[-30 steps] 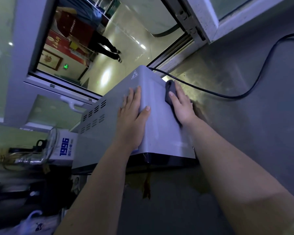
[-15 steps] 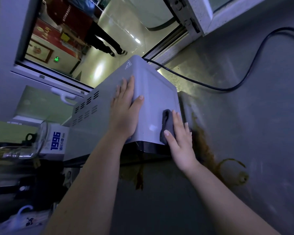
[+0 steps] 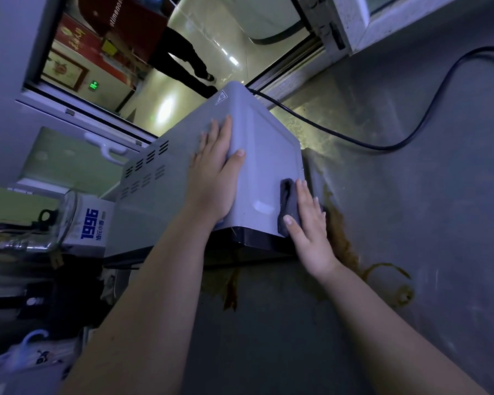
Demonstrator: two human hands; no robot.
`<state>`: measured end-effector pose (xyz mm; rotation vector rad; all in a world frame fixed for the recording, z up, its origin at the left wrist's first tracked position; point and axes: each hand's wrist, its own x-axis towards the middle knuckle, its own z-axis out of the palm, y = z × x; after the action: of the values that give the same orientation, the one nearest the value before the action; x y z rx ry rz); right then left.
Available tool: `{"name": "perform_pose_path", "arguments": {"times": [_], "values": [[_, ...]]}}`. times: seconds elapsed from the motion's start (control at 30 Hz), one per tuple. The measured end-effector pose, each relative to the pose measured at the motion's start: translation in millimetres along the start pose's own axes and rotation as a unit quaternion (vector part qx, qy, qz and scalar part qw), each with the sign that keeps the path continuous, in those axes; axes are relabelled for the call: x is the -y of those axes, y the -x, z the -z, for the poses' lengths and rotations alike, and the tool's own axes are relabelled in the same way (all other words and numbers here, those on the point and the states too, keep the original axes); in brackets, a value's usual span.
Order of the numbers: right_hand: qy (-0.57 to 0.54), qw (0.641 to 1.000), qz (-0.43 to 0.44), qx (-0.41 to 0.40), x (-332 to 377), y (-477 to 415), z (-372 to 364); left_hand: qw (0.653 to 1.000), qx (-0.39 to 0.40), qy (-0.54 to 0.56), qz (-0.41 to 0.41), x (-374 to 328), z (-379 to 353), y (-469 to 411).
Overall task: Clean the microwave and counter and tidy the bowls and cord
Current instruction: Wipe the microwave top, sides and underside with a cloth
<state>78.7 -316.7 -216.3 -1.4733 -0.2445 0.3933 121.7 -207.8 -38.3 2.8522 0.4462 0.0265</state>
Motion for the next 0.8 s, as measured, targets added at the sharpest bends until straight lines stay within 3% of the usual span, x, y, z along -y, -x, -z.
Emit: {"name": "perform_pose_path", "arguments": {"times": [0.17,0.47,0.7,0.8], "values": [[0.008,0.994,0.111,0.002,54,20,-16,1.000,-0.005,0.014,-0.003,0,0,0],[-0.008,1.000,-0.028,-0.004,-12,10,0,0.999,-0.013,0.039,0.003,1,-1,1],[0.012,0.994,0.107,0.004,64,20,-16,1.000,-0.011,0.018,-0.012,5,-1,-1],[-0.007,0.997,0.081,-0.001,46,15,-13,1.000,-0.016,0.016,-0.012,6,-2,-2]]}}
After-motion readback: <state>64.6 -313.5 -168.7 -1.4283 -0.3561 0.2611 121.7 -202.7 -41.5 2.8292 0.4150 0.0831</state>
